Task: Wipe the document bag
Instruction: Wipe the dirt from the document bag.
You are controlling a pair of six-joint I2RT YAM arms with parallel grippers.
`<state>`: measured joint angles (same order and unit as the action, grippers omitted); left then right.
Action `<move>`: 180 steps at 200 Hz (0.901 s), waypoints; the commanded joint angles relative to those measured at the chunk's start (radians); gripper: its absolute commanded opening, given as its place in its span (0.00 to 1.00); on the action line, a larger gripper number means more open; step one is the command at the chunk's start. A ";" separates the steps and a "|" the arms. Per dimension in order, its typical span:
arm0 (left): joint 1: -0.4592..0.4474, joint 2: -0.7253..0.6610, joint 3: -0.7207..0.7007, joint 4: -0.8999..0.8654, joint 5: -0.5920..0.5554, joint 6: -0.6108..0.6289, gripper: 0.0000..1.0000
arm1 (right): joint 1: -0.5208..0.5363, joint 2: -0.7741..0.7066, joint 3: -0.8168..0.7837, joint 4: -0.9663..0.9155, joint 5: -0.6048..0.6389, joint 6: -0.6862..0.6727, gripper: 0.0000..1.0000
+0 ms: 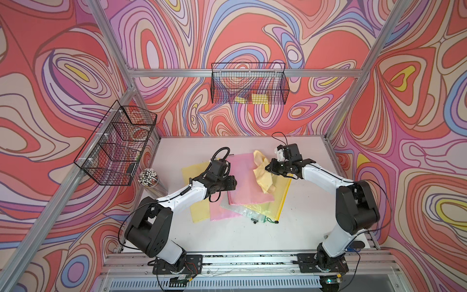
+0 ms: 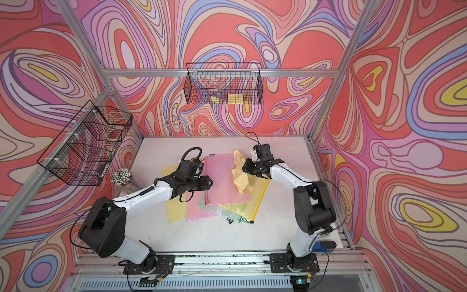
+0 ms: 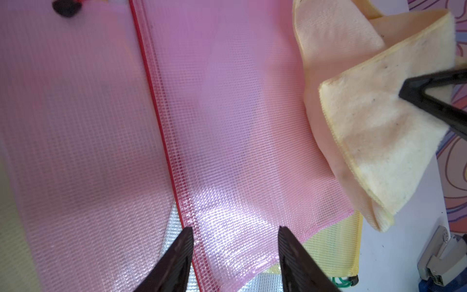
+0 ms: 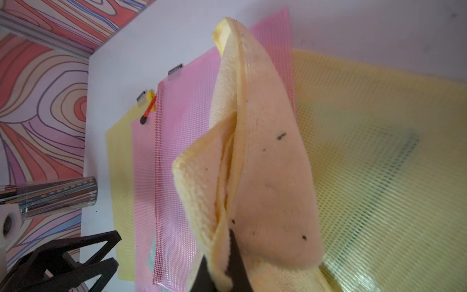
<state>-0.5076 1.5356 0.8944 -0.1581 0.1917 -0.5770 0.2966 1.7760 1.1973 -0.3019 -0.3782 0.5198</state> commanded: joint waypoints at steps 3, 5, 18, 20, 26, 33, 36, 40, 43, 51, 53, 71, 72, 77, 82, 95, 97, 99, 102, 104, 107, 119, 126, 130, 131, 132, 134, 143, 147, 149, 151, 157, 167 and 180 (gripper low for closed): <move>0.057 0.002 -0.078 0.121 0.072 -0.072 0.54 | 0.006 0.084 0.002 0.046 -0.034 -0.015 0.00; 0.062 0.005 -0.084 0.127 0.076 -0.075 0.54 | 0.006 0.089 -0.002 0.049 -0.035 -0.013 0.00; 0.090 0.031 -0.103 0.162 0.106 -0.088 0.51 | 0.006 0.118 -0.018 0.066 -0.048 -0.003 0.00; 0.091 0.034 -0.106 0.171 0.110 -0.089 0.51 | 0.006 0.121 -0.021 0.069 -0.052 -0.002 0.00; 0.096 0.044 -0.112 0.189 0.118 -0.092 0.51 | 0.006 0.126 -0.035 0.082 -0.066 0.004 0.00; 0.098 0.054 -0.117 0.206 0.119 -0.095 0.51 | 0.006 0.131 -0.053 0.102 -0.079 0.015 0.00; 0.099 0.059 -0.117 0.213 0.124 -0.095 0.51 | 0.006 0.131 -0.062 0.110 -0.084 0.021 0.00; 0.099 0.066 -0.116 0.223 0.131 -0.095 0.51 | 0.007 0.131 -0.073 0.120 -0.089 0.025 0.00; 0.098 0.072 -0.117 0.231 0.142 -0.095 0.51 | 0.007 0.130 -0.080 0.122 -0.092 0.029 0.00; 0.098 0.086 -0.117 0.258 0.166 -0.098 0.50 | 0.008 0.127 -0.098 0.131 -0.093 0.032 0.00; 0.098 0.089 -0.118 0.264 0.170 -0.100 0.50 | 0.008 0.125 -0.101 0.133 -0.091 0.035 0.00; 0.099 0.122 -0.120 0.317 0.202 -0.117 0.50 | 0.009 0.119 -0.134 0.147 -0.086 0.042 0.00; 0.098 0.124 -0.120 0.320 0.204 -0.118 0.50 | 0.009 0.119 -0.136 0.147 -0.086 0.042 0.00; 0.098 0.133 -0.120 0.336 0.211 -0.122 0.50 | 0.010 0.117 -0.142 0.150 -0.088 0.044 0.00; 0.098 0.144 -0.120 0.349 0.219 -0.127 0.49 | 0.010 0.115 -0.147 0.150 -0.089 0.046 0.00; 0.098 0.171 -0.108 0.352 0.228 -0.132 0.45 | 0.012 0.111 -0.155 0.149 -0.090 0.045 0.00; 0.098 0.172 -0.107 0.352 0.229 -0.132 0.44 | 0.012 0.111 -0.157 0.149 -0.090 0.045 0.00; 0.098 0.175 -0.105 0.352 0.229 -0.132 0.44 | 0.012 0.108 -0.157 0.148 -0.089 0.043 0.00; 0.099 0.178 -0.104 0.352 0.229 -0.132 0.43 | 0.012 0.108 -0.159 0.147 -0.088 0.042 0.00; 0.099 0.180 -0.104 0.352 0.228 -0.132 0.43 | 0.012 0.107 -0.159 0.145 -0.088 0.041 0.00; 0.097 0.183 -0.104 0.353 0.227 -0.133 0.43 | 0.012 0.106 -0.159 0.143 -0.087 0.041 0.00; 0.099 0.185 -0.109 0.351 0.221 -0.136 0.42 | 0.012 0.100 -0.159 0.135 -0.081 0.036 0.00; 0.099 0.184 -0.112 0.353 0.222 -0.135 0.42 | 0.012 0.097 -0.159 0.132 -0.078 0.035 0.00; 0.098 0.183 -0.115 0.351 0.222 -0.134 0.41 | 0.012 0.096 -0.157 0.131 -0.077 0.033 0.00; 0.099 0.183 -0.116 0.351 0.222 -0.134 0.41 | 0.012 0.097 -0.157 0.130 -0.077 0.033 0.00; 0.098 0.183 -0.116 0.351 0.222 -0.134 0.41 | 0.012 0.096 -0.156 0.131 -0.077 0.033 0.00; 0.098 0.181 -0.117 0.351 0.222 -0.133 0.41 | 0.012 0.096 -0.156 0.130 -0.078 0.034 0.00; 0.099 0.176 -0.116 0.329 0.216 -0.129 0.40 | 0.012 0.100 -0.153 0.130 -0.082 0.034 0.00; 0.098 0.172 -0.113 0.308 0.208 -0.121 0.40 | 0.013 0.102 -0.150 0.129 -0.083 0.034 0.00; 0.098 0.169 -0.110 0.298 0.204 -0.117 0.40 | 0.013 0.103 -0.150 0.129 -0.083 0.034 0.00; 0.099 0.166 -0.108 0.288 0.197 -0.113 0.40 | 0.013 0.104 -0.150 0.129 -0.084 0.034 0.00; 0.098 0.153 -0.110 0.273 0.186 -0.106 0.41 | 0.013 0.106 -0.148 0.130 -0.085 0.035 0.00; 0.099 0.129 -0.126 0.268 0.173 -0.100 0.44 | 0.016 0.108 -0.147 0.132 -0.085 0.038 0.00; 0.099 0.112 -0.134 0.273 0.181 -0.094 0.46 | 0.017 0.117 -0.144 0.134 -0.088 0.040 0.00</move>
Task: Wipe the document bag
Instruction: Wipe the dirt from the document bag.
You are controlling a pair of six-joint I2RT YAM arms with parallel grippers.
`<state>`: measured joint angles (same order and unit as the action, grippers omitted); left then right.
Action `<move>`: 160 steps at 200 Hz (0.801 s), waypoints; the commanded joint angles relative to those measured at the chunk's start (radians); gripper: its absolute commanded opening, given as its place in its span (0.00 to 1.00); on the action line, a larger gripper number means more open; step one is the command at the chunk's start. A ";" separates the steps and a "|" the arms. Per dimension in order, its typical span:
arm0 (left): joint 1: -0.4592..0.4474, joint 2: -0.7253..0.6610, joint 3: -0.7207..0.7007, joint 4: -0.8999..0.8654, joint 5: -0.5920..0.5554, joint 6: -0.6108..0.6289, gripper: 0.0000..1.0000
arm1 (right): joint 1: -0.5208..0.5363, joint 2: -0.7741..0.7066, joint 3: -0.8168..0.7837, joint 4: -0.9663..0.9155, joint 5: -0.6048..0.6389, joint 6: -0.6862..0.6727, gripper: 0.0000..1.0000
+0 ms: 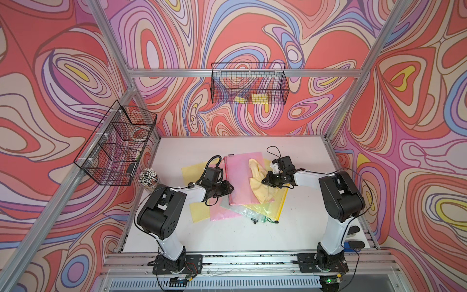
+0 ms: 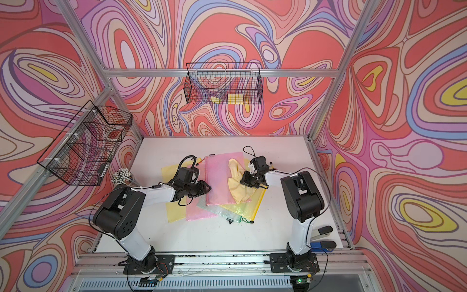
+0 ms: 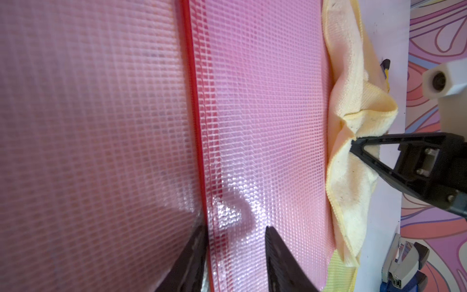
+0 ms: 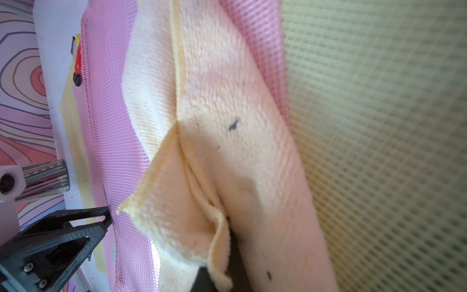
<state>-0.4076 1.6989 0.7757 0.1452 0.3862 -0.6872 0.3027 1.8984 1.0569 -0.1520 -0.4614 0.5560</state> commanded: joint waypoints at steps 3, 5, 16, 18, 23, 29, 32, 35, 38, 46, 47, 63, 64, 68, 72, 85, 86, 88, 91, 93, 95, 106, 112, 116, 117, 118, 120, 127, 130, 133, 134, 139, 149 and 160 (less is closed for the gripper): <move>-0.002 -0.050 -0.014 -0.033 -0.013 0.019 0.45 | 0.013 -0.003 -0.002 -0.016 -0.006 0.004 0.00; -0.002 -0.050 -0.013 -0.036 -0.011 0.020 0.46 | 0.013 -0.001 -0.001 -0.016 -0.007 0.004 0.00; -0.002 -0.039 -0.009 -0.041 -0.009 0.020 0.45 | 0.016 0.007 0.006 -0.015 -0.011 0.005 0.00; -0.002 -0.036 -0.009 -0.041 -0.009 0.020 0.45 | 0.016 0.009 0.006 -0.016 -0.012 0.004 0.00; -0.002 -0.027 -0.007 -0.039 -0.005 0.017 0.45 | 0.018 0.010 0.009 -0.016 -0.013 0.006 0.00; -0.001 -0.015 -0.007 -0.032 0.002 0.011 0.45 | 0.019 0.011 0.011 -0.016 -0.013 0.006 0.00; -0.002 -0.011 -0.008 -0.026 0.008 0.009 0.44 | 0.021 0.010 0.013 -0.018 -0.014 0.006 0.00; -0.002 -0.005 -0.010 -0.019 0.014 0.006 0.44 | 0.020 0.010 0.014 -0.018 -0.012 0.006 0.00; -0.002 0.000 -0.012 -0.011 0.019 0.003 0.43 | 0.022 0.010 0.015 -0.018 -0.012 0.006 0.00; -0.002 0.012 -0.018 0.005 0.022 -0.007 0.42 | 0.022 0.008 0.017 -0.021 -0.009 0.007 0.00; -0.002 0.012 -0.019 0.006 0.022 -0.008 0.42 | 0.022 0.008 0.017 -0.022 -0.009 0.006 0.00; -0.002 0.024 -0.029 0.022 0.023 -0.015 0.37 | 0.024 -0.001 0.017 -0.029 -0.005 0.002 0.00; -0.002 0.025 -0.030 0.023 0.023 -0.015 0.36 | 0.024 -0.002 0.017 -0.030 -0.003 0.002 0.00; -0.002 0.025 -0.032 0.024 0.023 -0.015 0.34 | 0.024 -0.003 0.017 -0.032 -0.003 0.002 0.00; -0.001 0.025 -0.033 0.026 0.023 -0.015 0.30 | 0.024 -0.005 0.016 -0.033 -0.001 0.001 0.00; -0.003 0.022 -0.037 0.027 0.025 -0.014 0.19 | 0.024 -0.009 0.014 -0.037 0.003 -0.001 0.00; -0.003 0.021 -0.038 0.027 0.024 -0.014 0.18 | 0.024 -0.009 0.014 -0.037 0.003 -0.001 0.00; -0.002 0.020 -0.038 0.026 0.026 -0.014 0.16 | 0.024 -0.009 0.013 -0.037 0.003 -0.001 0.00; -0.001 0.018 -0.038 0.025 0.026 -0.013 0.12 | 0.024 -0.009 0.013 -0.037 0.002 -0.001 0.00; -0.001 0.017 -0.039 0.025 0.026 -0.014 0.10 | 0.023 -0.010 0.013 -0.037 0.002 0.000 0.00; -0.001 0.015 -0.039 0.025 0.026 -0.013 0.08 | 0.024 -0.010 0.011 -0.037 0.002 0.000 0.00; -0.002 0.005 -0.044 0.027 0.023 -0.014 0.00 | 0.025 -0.013 0.009 -0.035 -0.001 0.002 0.00; -0.002 0.000 -0.045 0.028 0.021 -0.016 0.00 | 0.027 -0.016 0.012 -0.037 -0.003 0.003 0.00; -0.001 -0.002 -0.046 0.030 0.022 -0.015 0.00 | 0.029 -0.020 0.015 -0.039 -0.003 0.002 0.00; -0.002 -0.003 -0.045 0.030 0.021 -0.016 0.00 | 0.030 -0.020 0.015 -0.039 -0.003 0.002 0.00; -0.002 -0.004 -0.045 0.030 0.021 -0.016 0.00 | 0.031 -0.020 0.017 -0.040 -0.002 0.000 0.00; -0.002 -0.005 -0.045 0.030 0.022 -0.016 0.00 | 0.033 -0.022 0.019 -0.044 -0.001 -0.001 0.00; -0.001 -0.008 -0.046 0.030 0.026 -0.014 0.00 | 0.045 -0.030 0.033 -0.058 0.007 -0.010 0.00; -0.002 -0.010 -0.046 0.030 0.027 -0.014 0.00 | 0.050 -0.033 0.040 -0.066 0.013 -0.014 0.00; -0.001 -0.011 -0.046 0.030 0.029 -0.014 0.00 | 0.058 -0.034 0.051 -0.076 0.018 -0.019 0.00; -0.002 -0.011 -0.046 0.030 0.030 -0.014 0.00 | 0.058 -0.035 0.053 -0.079 0.020 -0.021 0.00; -0.001 -0.014 -0.045 0.033 0.034 -0.015 0.00 | 0.071 -0.039 0.070 -0.091 0.028 -0.028 0.00; -0.001 -0.018 -0.047 0.036 0.039 -0.018 0.00 | 0.097 -0.042 0.104 -0.113 0.032 -0.030 0.00; -0.002 -0.025 -0.051 0.045 0.047 -0.025 0.00 | 0.135 -0.047 0.138 -0.112 0.022 -0.022 0.00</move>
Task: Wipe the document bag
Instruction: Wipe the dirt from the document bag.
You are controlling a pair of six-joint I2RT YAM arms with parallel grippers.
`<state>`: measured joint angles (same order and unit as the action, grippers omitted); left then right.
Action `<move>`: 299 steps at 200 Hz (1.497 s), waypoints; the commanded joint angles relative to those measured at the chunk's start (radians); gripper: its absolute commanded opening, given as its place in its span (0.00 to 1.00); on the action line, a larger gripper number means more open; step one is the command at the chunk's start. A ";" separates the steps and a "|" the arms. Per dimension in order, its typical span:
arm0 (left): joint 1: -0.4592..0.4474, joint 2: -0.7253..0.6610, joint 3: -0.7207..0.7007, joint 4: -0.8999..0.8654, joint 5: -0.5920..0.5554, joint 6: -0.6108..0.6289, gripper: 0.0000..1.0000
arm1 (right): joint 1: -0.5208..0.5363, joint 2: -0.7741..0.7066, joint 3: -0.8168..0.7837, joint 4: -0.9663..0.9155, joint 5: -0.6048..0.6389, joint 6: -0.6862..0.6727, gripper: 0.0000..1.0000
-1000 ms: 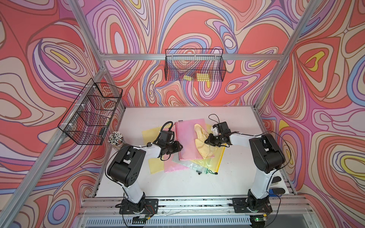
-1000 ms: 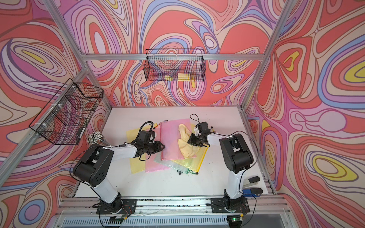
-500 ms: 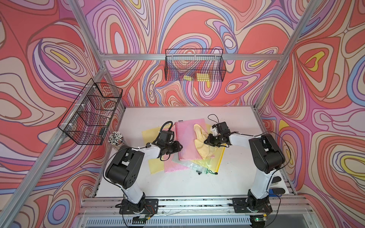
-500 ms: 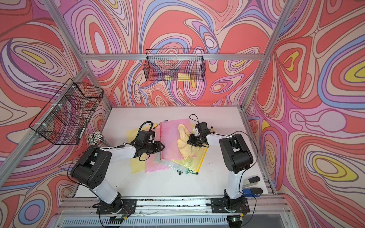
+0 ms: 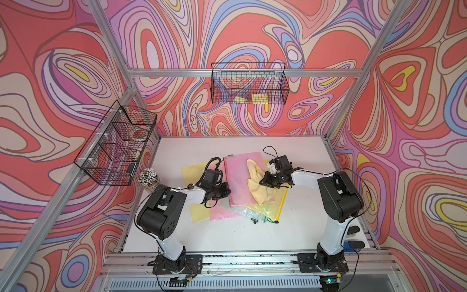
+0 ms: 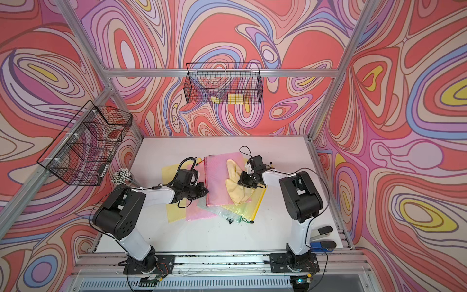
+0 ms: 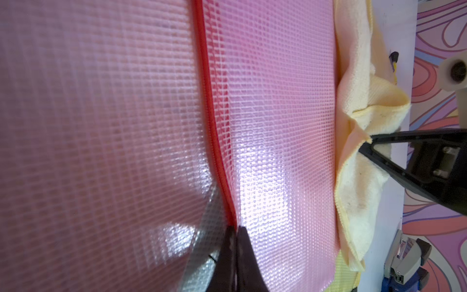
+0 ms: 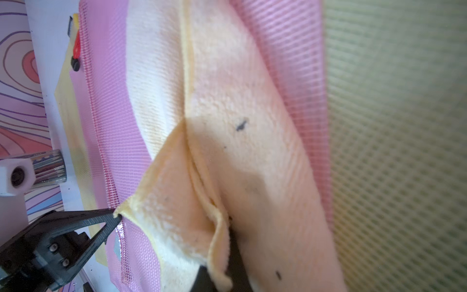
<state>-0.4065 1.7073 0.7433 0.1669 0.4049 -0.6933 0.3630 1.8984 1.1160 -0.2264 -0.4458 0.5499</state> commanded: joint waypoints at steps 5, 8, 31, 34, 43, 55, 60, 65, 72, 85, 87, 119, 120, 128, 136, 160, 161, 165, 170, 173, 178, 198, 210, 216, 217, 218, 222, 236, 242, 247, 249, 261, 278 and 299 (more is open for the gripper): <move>-0.005 -0.037 -0.022 0.028 0.033 -0.023 0.00 | 0.095 -0.047 0.095 -0.038 0.006 -0.013 0.00; -0.003 -0.040 -0.024 0.030 0.034 -0.025 0.00 | 0.104 -0.046 0.106 -0.040 0.007 -0.009 0.00; -0.005 -0.064 -0.043 0.043 0.031 -0.037 0.00 | 0.170 -0.006 0.161 -0.013 -0.009 0.033 0.00; -0.005 -0.068 -0.045 0.043 0.029 -0.037 0.00 | 0.176 0.001 0.162 0.000 -0.018 0.044 0.00; -0.004 -0.073 -0.051 0.046 0.029 -0.038 0.00 | 0.194 0.031 0.159 0.042 -0.047 0.072 0.00; -0.004 -0.074 -0.054 0.052 0.024 -0.037 0.00 | 0.212 0.079 0.156 0.082 -0.065 0.102 0.00; -0.004 -0.070 -0.055 0.051 0.024 -0.038 0.00 | 0.217 0.095 0.152 0.097 -0.073 0.116 0.00; -0.004 -0.067 -0.053 0.050 0.026 -0.038 0.00 | 0.219 0.110 0.144 0.117 -0.086 0.128 0.00; -0.004 -0.063 -0.052 0.051 0.028 -0.039 0.00 | 0.223 0.122 0.126 0.152 -0.096 0.147 0.00; -0.004 -0.061 -0.054 0.058 0.032 -0.046 0.00 | 0.225 0.131 0.093 0.194 -0.112 0.170 0.00; -0.004 -0.061 -0.054 0.060 0.032 -0.046 0.00 | 0.225 0.131 0.089 0.197 -0.114 0.172 0.00; -0.004 -0.066 -0.036 0.038 0.027 -0.037 0.00 | 0.217 0.088 -0.015 0.190 -0.078 0.151 0.00; -0.004 -0.067 -0.035 0.037 0.026 -0.037 0.00 | 0.216 0.086 -0.017 0.188 -0.076 0.149 0.00; -0.003 -0.069 -0.030 0.028 0.022 -0.034 0.00 | 0.208 0.073 -0.040 0.164 -0.058 0.131 0.00; -0.005 -0.072 -0.026 0.019 0.019 -0.029 0.00 | 0.193 0.052 -0.065 0.144 -0.041 0.116 0.00; -0.004 -0.078 -0.021 0.003 0.019 -0.021 0.00 | 0.112 -0.038 -0.162 0.117 -0.021 0.078 0.00; -0.004 -0.078 -0.021 0.002 0.017 -0.020 0.00 | 0.108 -0.042 -0.167 0.116 -0.021 0.076 0.00; -0.004 -0.080 -0.023 0.002 0.016 -0.020 0.00 | 0.090 -0.058 -0.183 0.112 -0.019 0.070 0.00; -0.004 -0.082 -0.024 0.002 0.013 -0.020 0.00 | 0.066 -0.077 -0.201 0.105 -0.018 0.063 0.00; -0.005 -0.083 -0.027 0.003 0.013 -0.020 0.00 | 0.051 -0.087 -0.210 0.100 -0.018 0.058 0.00; -0.004 -0.084 -0.028 0.002 0.012 -0.020 0.00 | 0.026 -0.104 -0.223 0.093 -0.017 0.051 0.00; -0.004 -0.081 -0.030 0.002 0.015 -0.022 0.00 | -0.019 -0.158 -0.238 0.057 -0.009 0.024 0.00; -0.004 -0.080 -0.030 0.010 0.021 -0.027 0.00 | -0.001 -0.165 -0.215 0.042 0.001 0.029 0.00; -0.005 -0.079 -0.026 0.010 0.024 -0.028 0.00 | 0.024 -0.162 -0.198 0.044 -0.001 0.035 0.00; -0.004 -0.078 -0.026 0.010 0.024 -0.028 0.00 | 0.030 -0.161 -0.195 0.044 0.001 0.036 0.00; -0.003 -0.078 -0.026 0.010 0.024 -0.028 0.00 | 0.035 -0.160 -0.191 0.044 0.001 0.037 0.00; -0.004 -0.079 -0.023 0.009 0.024 -0.028 0.00 | 0.059 -0.156 -0.172 0.043 0.008 0.042 0.00; -0.005 -0.081 -0.019 0.008 0.022 -0.030 0.00 | 0.159 -0.104 -0.095 0.039 0.030 0.054 0.00; -0.004 -0.081 -0.016 0.008 0.023 -0.031 0.00 | 0.197 -0.071 -0.057 0.043 0.024 0.068 0.00; -0.004 -0.081 -0.013 0.005 0.023 -0.029 0.00 | 0.225 -0.045 -0.032 0.057 0.012 0.085 0.00; -0.004 -0.080 -0.011 0.005 0.023 -0.029 0.00 | 0.235 -0.035 -0.024 0.064 0.007 0.094 0.00; -0.005 -0.078 -0.004 -0.008 0.021 -0.026 0.00 | 0.283 0.021 0.005 0.140 -0.039 0.152 0.00; -0.004 -0.080 -0.005 -0.013 0.016 -0.025 0.00 | 0.310 0.075 0.008 0.233 -0.073 0.225 0.00; -0.003 -0.084 -0.010 -0.021 0.009 -0.023 0.00 | 0.309 0.082 -0.036 0.281 -0.052 0.266 0.00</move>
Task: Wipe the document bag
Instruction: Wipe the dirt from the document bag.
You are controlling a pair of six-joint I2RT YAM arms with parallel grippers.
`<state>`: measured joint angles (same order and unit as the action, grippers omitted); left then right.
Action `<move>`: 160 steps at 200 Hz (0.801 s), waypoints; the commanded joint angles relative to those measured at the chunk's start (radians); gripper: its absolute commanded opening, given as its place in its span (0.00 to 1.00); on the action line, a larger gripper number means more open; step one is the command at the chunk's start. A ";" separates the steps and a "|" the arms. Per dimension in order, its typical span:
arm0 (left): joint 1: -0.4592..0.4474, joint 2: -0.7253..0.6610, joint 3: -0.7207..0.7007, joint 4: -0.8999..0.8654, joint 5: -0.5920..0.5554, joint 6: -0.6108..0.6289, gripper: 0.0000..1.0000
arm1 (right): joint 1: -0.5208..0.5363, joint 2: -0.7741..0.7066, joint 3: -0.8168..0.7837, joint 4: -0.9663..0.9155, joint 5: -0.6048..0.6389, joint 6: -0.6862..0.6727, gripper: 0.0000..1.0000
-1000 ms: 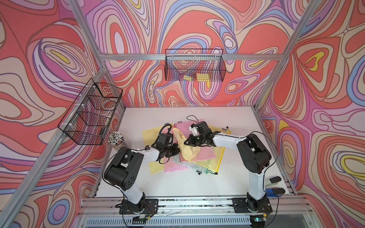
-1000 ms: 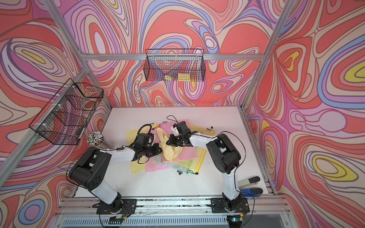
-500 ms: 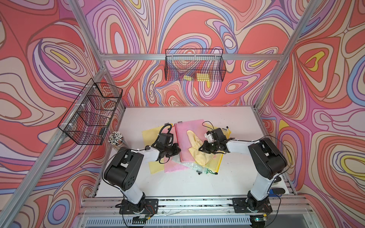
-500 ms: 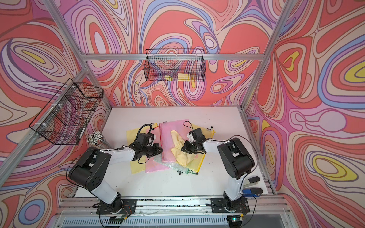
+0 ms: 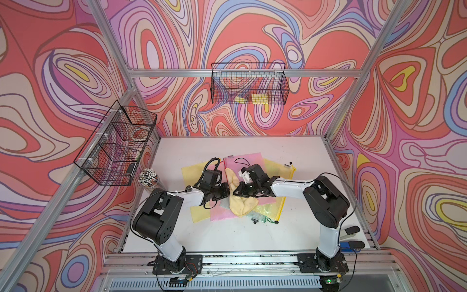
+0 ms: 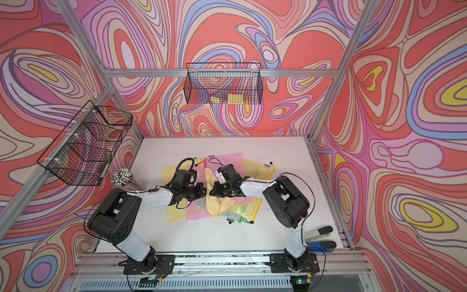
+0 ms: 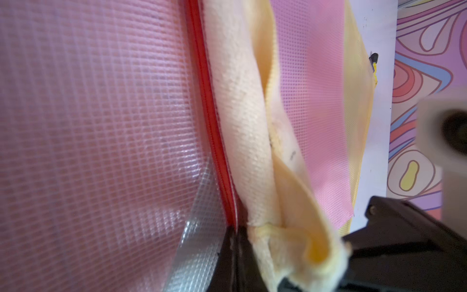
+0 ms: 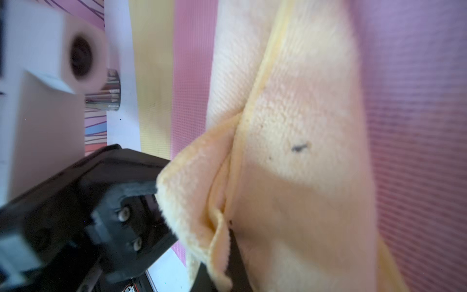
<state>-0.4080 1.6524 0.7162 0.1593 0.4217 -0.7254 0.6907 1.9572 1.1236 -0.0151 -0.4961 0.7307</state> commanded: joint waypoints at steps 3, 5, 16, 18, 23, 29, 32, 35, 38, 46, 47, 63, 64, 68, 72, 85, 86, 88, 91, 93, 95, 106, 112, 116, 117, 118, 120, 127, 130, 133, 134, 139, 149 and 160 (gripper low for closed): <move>-0.003 -0.029 0.016 -0.014 -0.008 0.009 0.00 | -0.019 0.020 -0.049 0.065 0.006 0.082 0.00; -0.003 -0.029 0.016 -0.014 -0.008 0.009 0.00 | -0.019 0.018 -0.052 0.061 0.010 0.079 0.00; -0.002 -0.028 0.016 -0.016 -0.006 0.012 0.00 | -0.025 0.001 -0.071 0.024 0.037 0.060 0.00; -0.003 -0.028 0.016 -0.017 -0.005 0.012 0.00 | -0.027 -0.005 -0.075 0.019 0.044 0.057 0.00; -0.002 -0.028 0.017 -0.020 -0.005 0.014 0.00 | -0.035 -0.018 -0.091 0.007 0.055 0.048 0.00; -0.002 -0.028 0.020 -0.023 -0.005 0.016 0.00 | -0.046 -0.037 -0.113 -0.008 0.067 0.039 0.00; -0.002 -0.028 0.020 -0.024 -0.004 0.016 0.00 | -0.056 -0.047 -0.127 -0.015 0.072 0.034 0.00; -0.003 -0.028 0.021 -0.027 -0.006 0.017 0.00 | -0.065 -0.056 -0.141 -0.020 0.075 0.031 0.00; -0.003 -0.028 0.022 -0.029 -0.006 0.018 0.00 | -0.078 -0.067 -0.154 -0.023 0.076 0.028 0.00; -0.003 -0.028 0.022 -0.029 -0.006 0.019 0.00 | -0.117 -0.095 -0.196 -0.037 0.077 0.022 0.00; -0.002 -0.028 0.022 -0.029 -0.006 0.019 0.00 | -0.121 -0.098 -0.204 -0.039 0.078 0.021 0.00; -0.002 -0.027 0.023 -0.025 -0.003 0.020 0.00 | -0.224 -0.166 -0.299 -0.039 0.063 0.014 0.00; -0.002 -0.027 0.023 -0.025 -0.002 0.020 0.00 | -0.230 -0.172 -0.305 -0.039 0.063 0.012 0.00; -0.003 -0.025 0.023 -0.026 -0.001 0.019 0.00 | -0.254 -0.179 -0.326 -0.043 0.062 0.005 0.00; -0.002 -0.024 0.023 -0.026 -0.002 0.020 0.00 | -0.282 -0.221 -0.344 -0.055 0.064 -0.007 0.00; -0.002 -0.021 0.022 -0.023 0.003 0.017 0.00 | -0.346 -0.273 -0.368 -0.113 0.085 -0.051 0.00; -0.002 -0.021 0.022 -0.022 0.004 0.016 0.00 | -0.352 -0.276 -0.368 -0.123 0.086 -0.055 0.00; -0.002 -0.020 0.020 -0.021 0.005 0.016 0.00 | -0.360 -0.284 -0.372 -0.128 0.090 -0.060 0.00; -0.003 -0.020 0.020 -0.021 0.005 0.016 0.00 | -0.372 -0.292 -0.374 -0.140 0.094 -0.070 0.00; -0.003 -0.020 0.020 -0.021 0.005 0.016 0.00 | -0.379 -0.298 -0.375 -0.147 0.095 -0.074 0.00; -0.002 -0.020 0.020 -0.019 0.006 0.015 0.00 | -0.386 -0.303 -0.375 -0.152 0.097 -0.078 0.00; -0.003 -0.020 0.019 -0.020 0.009 0.015 0.00 | -0.412 -0.320 -0.373 -0.176 0.098 -0.097 0.00; -0.003 -0.020 0.019 -0.020 0.011 0.015 0.00 | -0.413 -0.319 -0.358 -0.193 0.112 -0.104 0.00; -0.002 -0.022 0.017 -0.019 0.010 0.015 0.00 | -0.412 -0.314 -0.342 -0.205 0.116 -0.105 0.00; -0.002 -0.022 0.017 -0.019 0.010 0.015 0.00 | -0.412 -0.312 -0.338 -0.206 0.115 -0.105 0.00; -0.002 -0.022 0.017 -0.019 0.011 0.015 0.00 | -0.411 -0.311 -0.333 -0.207 0.113 -0.104 0.00; -0.003 -0.023 0.017 -0.018 0.011 0.015 0.00 | -0.409 -0.306 -0.326 -0.206 0.107 -0.104 0.00; -0.003 -0.025 0.017 -0.019 0.008 0.015 0.00 | -0.397 -0.294 -0.302 -0.192 0.081 -0.090 0.00; -0.003 -0.025 0.017 -0.018 0.007 0.014 0.00 | -0.388 -0.289 -0.290 -0.184 0.074 -0.083 0.00; -0.002 -0.025 0.017 -0.018 0.007 0.014 0.00 | -0.377 -0.285 -0.277 -0.177 0.072 -0.075 0.00; -0.002 -0.025 0.017 -0.018 0.006 0.014 0.00 | -0.373 -0.283 -0.273 -0.176 0.072 -0.072 0.00; -0.003 -0.025 0.017 -0.019 0.006 0.013 0.00 | -0.348 -0.274 -0.248 -0.166 0.075 -0.062 0.00; -0.002 -0.022 0.020 -0.021 0.009 0.013 0.00 | -0.287 -0.243 -0.172 -0.168 0.084 -0.056 0.00; -0.003 -0.020 0.019 -0.018 0.015 0.009 0.00 | -0.219 -0.194 -0.076 -0.178 0.092 -0.054 0.00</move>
<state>-0.4107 1.6524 0.7185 0.1482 0.4263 -0.7136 0.3500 1.6943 0.8867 -0.1963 -0.4107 0.6746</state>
